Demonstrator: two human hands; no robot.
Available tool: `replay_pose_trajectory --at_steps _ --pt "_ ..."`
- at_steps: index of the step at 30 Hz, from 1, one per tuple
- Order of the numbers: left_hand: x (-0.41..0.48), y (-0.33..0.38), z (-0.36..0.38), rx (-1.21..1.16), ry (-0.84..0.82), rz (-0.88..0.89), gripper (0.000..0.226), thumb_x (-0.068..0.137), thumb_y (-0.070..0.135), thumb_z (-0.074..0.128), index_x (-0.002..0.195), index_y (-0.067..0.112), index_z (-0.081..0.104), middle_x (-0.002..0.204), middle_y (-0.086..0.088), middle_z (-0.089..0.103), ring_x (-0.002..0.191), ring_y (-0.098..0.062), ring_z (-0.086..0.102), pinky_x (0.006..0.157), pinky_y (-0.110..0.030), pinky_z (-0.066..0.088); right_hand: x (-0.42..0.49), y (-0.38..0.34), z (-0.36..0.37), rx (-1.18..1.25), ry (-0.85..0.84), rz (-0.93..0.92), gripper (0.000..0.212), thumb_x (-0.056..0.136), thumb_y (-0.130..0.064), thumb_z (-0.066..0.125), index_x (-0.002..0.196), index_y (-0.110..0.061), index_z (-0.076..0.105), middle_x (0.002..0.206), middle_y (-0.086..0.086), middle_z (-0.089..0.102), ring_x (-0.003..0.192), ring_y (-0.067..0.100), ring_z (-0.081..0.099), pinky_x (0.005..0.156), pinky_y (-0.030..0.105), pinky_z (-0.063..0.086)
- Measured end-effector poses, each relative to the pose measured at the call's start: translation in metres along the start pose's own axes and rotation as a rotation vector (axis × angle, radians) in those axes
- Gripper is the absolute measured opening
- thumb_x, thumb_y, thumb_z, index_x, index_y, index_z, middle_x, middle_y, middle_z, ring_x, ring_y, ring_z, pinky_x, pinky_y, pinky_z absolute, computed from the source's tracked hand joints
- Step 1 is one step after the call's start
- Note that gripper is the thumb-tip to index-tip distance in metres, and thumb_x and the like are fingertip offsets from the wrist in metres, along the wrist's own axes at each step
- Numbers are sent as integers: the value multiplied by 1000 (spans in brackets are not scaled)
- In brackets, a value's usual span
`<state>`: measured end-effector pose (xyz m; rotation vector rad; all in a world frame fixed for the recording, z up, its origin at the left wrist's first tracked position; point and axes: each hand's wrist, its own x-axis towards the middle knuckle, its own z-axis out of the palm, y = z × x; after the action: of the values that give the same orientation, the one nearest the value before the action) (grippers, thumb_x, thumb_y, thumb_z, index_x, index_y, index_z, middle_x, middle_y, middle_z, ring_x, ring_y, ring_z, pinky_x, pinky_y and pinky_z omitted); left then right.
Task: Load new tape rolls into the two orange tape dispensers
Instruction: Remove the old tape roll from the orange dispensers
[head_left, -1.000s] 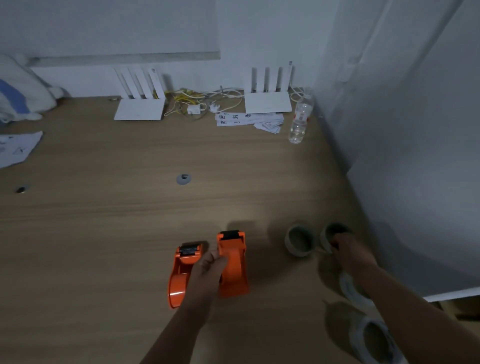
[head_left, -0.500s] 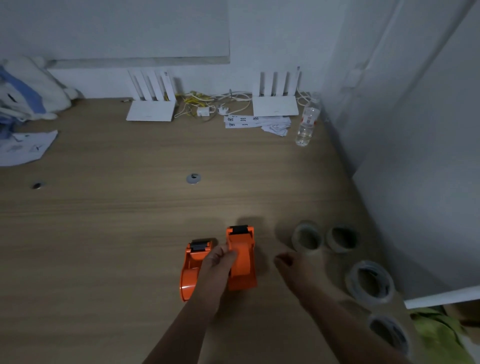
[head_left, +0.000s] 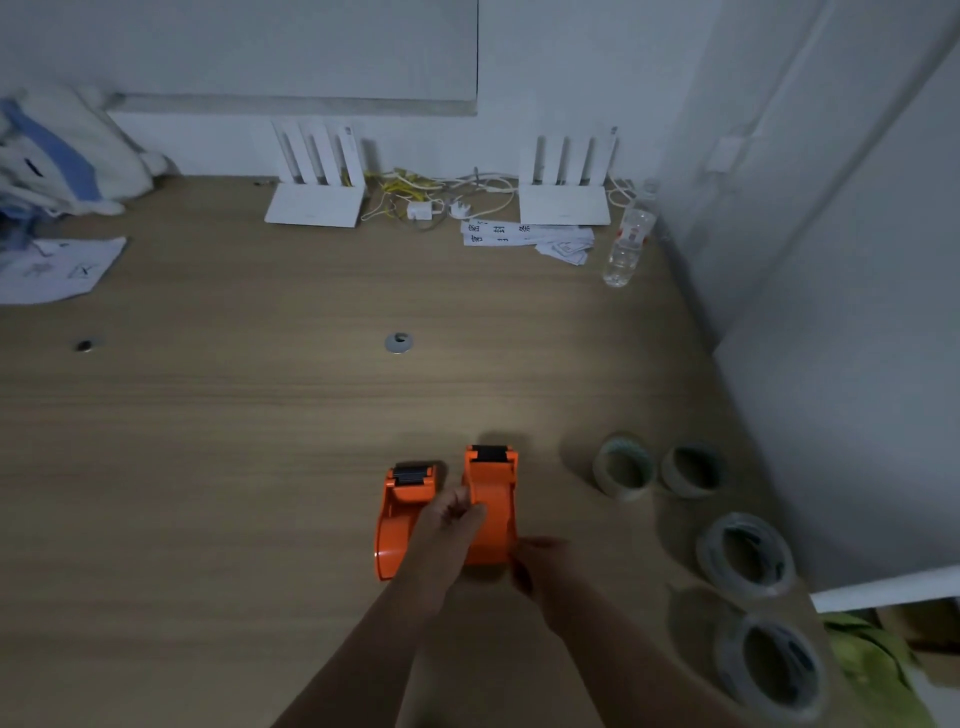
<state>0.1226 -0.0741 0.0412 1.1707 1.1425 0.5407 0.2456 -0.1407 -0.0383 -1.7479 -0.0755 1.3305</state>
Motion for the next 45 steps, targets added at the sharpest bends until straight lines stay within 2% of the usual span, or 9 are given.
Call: replay_pose_trajectory --at_steps 3,6,12,15,20,26,33,41,45 --pt "3 -12 -1 128 -44 -5 10 92 8 58 91 13 66 81 6 67 73 -3 60 69 -15 48 -3 0 -1 38 11 13 36 86 10 56 53 -3 57 47 9 47 42 16 41 51 23 31" --pt "4 -22 -4 188 -53 -52 18 93 19 58 110 18 66 105 0 71 97 -14 66 85 -28 53 -4 -2 -3 68 8 29 35 88 9 54 55 -3 56 48 10 48 45 17 42 51 23 33" --pt "3 -31 -4 226 -30 -21 19 92 13 59 94 29 66 99 5 70 93 -10 65 76 -19 46 -3 -1 -3 -13 68 41 12 88 7 58 82 13 68 49 7 55 36 14 49 41 19 36" --pt "4 -37 -2 271 -28 -28 22 93 16 59 92 37 60 99 13 66 94 -4 62 76 -17 45 0 3 -4 -40 76 36 14 86 8 60 77 2 69 59 9 64 36 6 60 37 16 46" --pt "1 -46 1 263 -53 -34 19 94 20 58 109 31 61 104 15 63 100 1 58 86 -24 49 8 16 -5 -88 107 53 24 82 -3 68 103 8 67 93 25 72 77 31 71 58 28 54" --pt "0 -48 -1 261 -59 -57 15 93 22 60 100 35 61 102 15 64 95 3 57 83 -22 50 6 19 -12 -95 107 28 18 82 0 67 97 9 69 79 19 71 63 24 67 54 28 54" --pt "-6 -44 -3 261 -11 -51 47 88 18 65 134 21 52 123 8 54 110 -7 51 88 -23 42 -4 13 -20 -151 163 -2 13 86 -8 64 92 1 71 74 12 70 64 21 65 56 27 51" --pt "-10 -23 -16 116 -17 48 38 86 -2 60 111 26 59 110 7 64 108 -5 58 82 -11 45 -37 -15 -33 -45 216 -188 16 90 -3 59 105 -2 65 84 13 65 70 19 59 61 28 50" --pt "-9 -15 -22 124 -78 88 31 89 6 60 115 23 62 113 3 68 105 -2 60 81 -11 47 -56 -25 -31 -95 228 -312 20 89 -5 62 109 -5 67 87 11 69 76 19 61 66 28 51"
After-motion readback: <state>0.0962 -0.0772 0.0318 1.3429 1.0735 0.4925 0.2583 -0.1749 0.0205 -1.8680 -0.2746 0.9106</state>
